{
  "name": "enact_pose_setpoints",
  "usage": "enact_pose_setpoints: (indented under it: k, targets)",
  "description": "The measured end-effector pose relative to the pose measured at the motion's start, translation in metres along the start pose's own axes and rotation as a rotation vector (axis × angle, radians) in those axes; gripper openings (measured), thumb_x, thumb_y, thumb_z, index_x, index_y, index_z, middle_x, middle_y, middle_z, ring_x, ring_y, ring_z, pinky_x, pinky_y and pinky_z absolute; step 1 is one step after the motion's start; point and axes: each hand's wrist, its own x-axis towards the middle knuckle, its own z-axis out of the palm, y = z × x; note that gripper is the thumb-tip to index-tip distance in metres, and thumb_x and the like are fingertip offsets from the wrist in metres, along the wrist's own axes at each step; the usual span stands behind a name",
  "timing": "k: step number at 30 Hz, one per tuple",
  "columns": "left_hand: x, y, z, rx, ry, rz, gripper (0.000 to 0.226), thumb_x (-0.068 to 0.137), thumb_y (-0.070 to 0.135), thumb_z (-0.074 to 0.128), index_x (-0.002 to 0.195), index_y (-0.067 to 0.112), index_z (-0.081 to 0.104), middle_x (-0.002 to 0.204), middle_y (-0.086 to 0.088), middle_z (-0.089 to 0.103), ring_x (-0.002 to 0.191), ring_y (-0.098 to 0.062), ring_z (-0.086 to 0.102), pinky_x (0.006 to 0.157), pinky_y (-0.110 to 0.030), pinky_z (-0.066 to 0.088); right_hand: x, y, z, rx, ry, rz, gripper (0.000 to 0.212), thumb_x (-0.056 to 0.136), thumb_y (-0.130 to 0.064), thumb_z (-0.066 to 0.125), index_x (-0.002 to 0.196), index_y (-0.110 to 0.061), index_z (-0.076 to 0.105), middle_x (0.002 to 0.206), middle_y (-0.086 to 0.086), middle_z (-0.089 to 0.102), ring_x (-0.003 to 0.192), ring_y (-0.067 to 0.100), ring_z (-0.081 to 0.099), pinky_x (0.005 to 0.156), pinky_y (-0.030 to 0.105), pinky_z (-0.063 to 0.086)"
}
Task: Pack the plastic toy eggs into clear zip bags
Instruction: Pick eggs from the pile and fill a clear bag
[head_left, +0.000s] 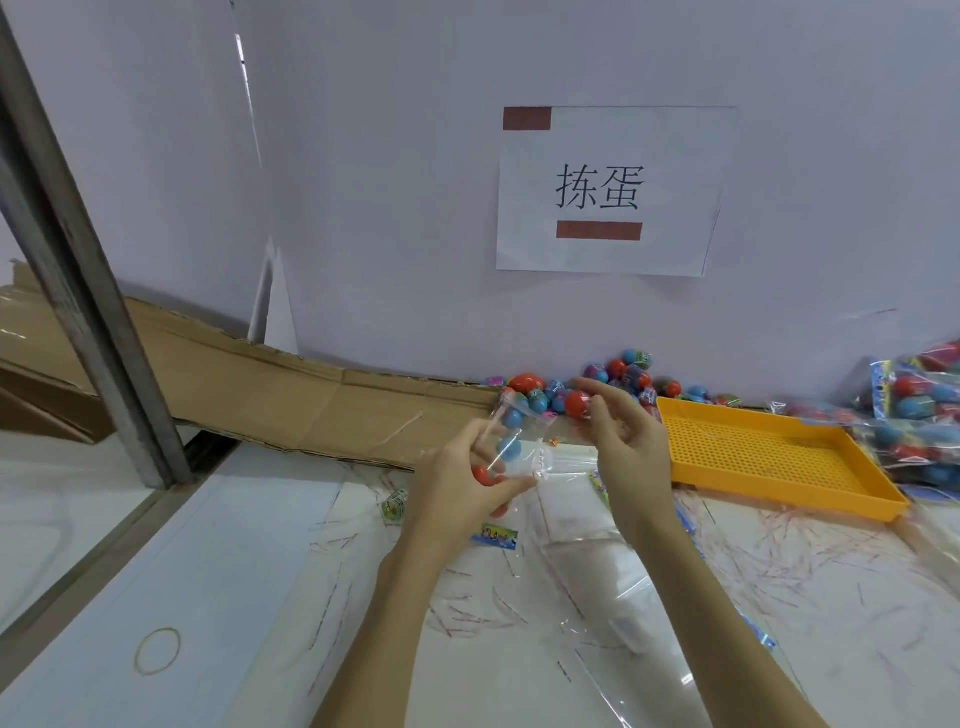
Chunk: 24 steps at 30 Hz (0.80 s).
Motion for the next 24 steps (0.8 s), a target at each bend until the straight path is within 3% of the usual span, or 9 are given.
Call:
enact_pose_setpoints:
  k: [5, 10, 12, 15, 17, 19, 22, 24]
  targets:
    - [0.000, 0.003, 0.001, 0.061, -0.042, 0.007, 0.062, 0.071, 0.062, 0.084, 0.122, 0.039, 0.056, 0.092, 0.019, 0.068, 0.077, 0.002, 0.068, 0.063, -0.009, 0.054, -0.013, -0.007, 0.005, -0.163, -0.115, -0.161, 0.027, 0.094, -0.016, 0.072, 0.117, -0.029, 0.066, 0.112, 0.003, 0.067, 0.087, 0.010, 0.072, 0.075, 0.023, 0.059]
    - [-0.001, 0.007, 0.002, 0.163, -0.042, 0.098, 0.072, 0.070, 0.069, 0.074, 0.129, 0.030, 0.059, 0.090, 0.022, 0.066, 0.080, -0.002, 0.067, 0.080, -0.029, 0.062, -0.016, -0.007, 0.003, -0.444, -0.225, -0.368, 0.024, 0.084, -0.020, 0.082, 0.100, -0.033, 0.070, 0.101, -0.018, 0.065, 0.091, 0.001, 0.067, 0.066, 0.018, 0.056]
    - [-0.003, 0.009, 0.001, 0.184, -0.048, 0.166, 0.068, 0.074, 0.068, 0.073, 0.129, 0.029, 0.061, 0.088, 0.023, 0.063, 0.075, -0.003, 0.065, 0.078, -0.028, 0.060, -0.016, -0.008, 0.000, -0.486, -0.255, -0.361, 0.028, 0.084, -0.024, 0.083, 0.101, -0.039, 0.067, 0.097, -0.027, 0.065, 0.090, -0.002, 0.067, 0.065, 0.019, 0.056]
    - [-0.006, 0.011, 0.001, 0.183, -0.027, 0.220, 0.055, 0.083, 0.069, 0.065, 0.124, 0.034, 0.060, 0.080, 0.027, 0.058, 0.070, -0.003, 0.060, 0.066, -0.011, 0.050, -0.015, -0.009, -0.005, -0.493, -0.288, -0.321, 0.031, 0.083, -0.029, 0.083, 0.099, -0.046, 0.063, 0.093, -0.032, 0.067, 0.091, -0.003, 0.067, 0.068, 0.013, 0.052]
    - [-0.007, 0.013, 0.001, 0.199, -0.011, 0.248, 0.050, 0.086, 0.069, 0.060, 0.121, 0.033, 0.062, 0.073, 0.027, 0.053, 0.068, -0.002, 0.059, 0.063, -0.007, 0.044, -0.014, -0.010, -0.008, -0.488, -0.316, -0.309, 0.027, 0.083, -0.032, 0.082, 0.095, -0.049, 0.065, 0.095, -0.035, 0.067, 0.091, -0.003, 0.067, 0.069, 0.011, 0.050]
    - [-0.006, 0.012, 0.001, 0.217, -0.008, 0.275, 0.050, 0.088, 0.068, 0.057, 0.120, 0.030, 0.064, 0.077, 0.023, 0.059, 0.071, -0.003, 0.061, 0.066, -0.010, 0.045, -0.014, -0.009, -0.009, -0.477, -0.338, -0.301, 0.018, 0.084, -0.032, 0.078, 0.095, -0.045, 0.072, 0.089, -0.033, 0.069, 0.091, -0.004, 0.067, 0.070, 0.011, 0.049]
    - [-0.005, 0.011, 0.001, 0.237, 0.004, 0.281, 0.058, 0.088, 0.073, 0.044, 0.116, 0.027, 0.064, 0.087, 0.013, 0.069, 0.078, -0.008, 0.064, 0.074, -0.028, 0.054, -0.016, -0.008, -0.004, -0.467, -0.370, -0.294, 0.012, 0.095, -0.031, 0.069, 0.099, -0.036, 0.079, 0.084, -0.029, 0.072, 0.088, -0.002, 0.067, 0.069, 0.013, 0.050]
    - [-0.005, 0.011, 0.000, 0.249, 0.027, 0.252, 0.064, 0.085, 0.078, 0.037, 0.113, 0.027, 0.064, 0.087, 0.012, 0.069, 0.079, -0.008, 0.064, 0.076, -0.032, 0.055, -0.020, -0.010, 0.000, -0.439, -0.410, -0.256, 0.026, 0.101, -0.042, 0.055, 0.102, -0.033, 0.080, 0.088, -0.022, 0.075, 0.089, 0.004, 0.068, 0.071, 0.018, 0.052]
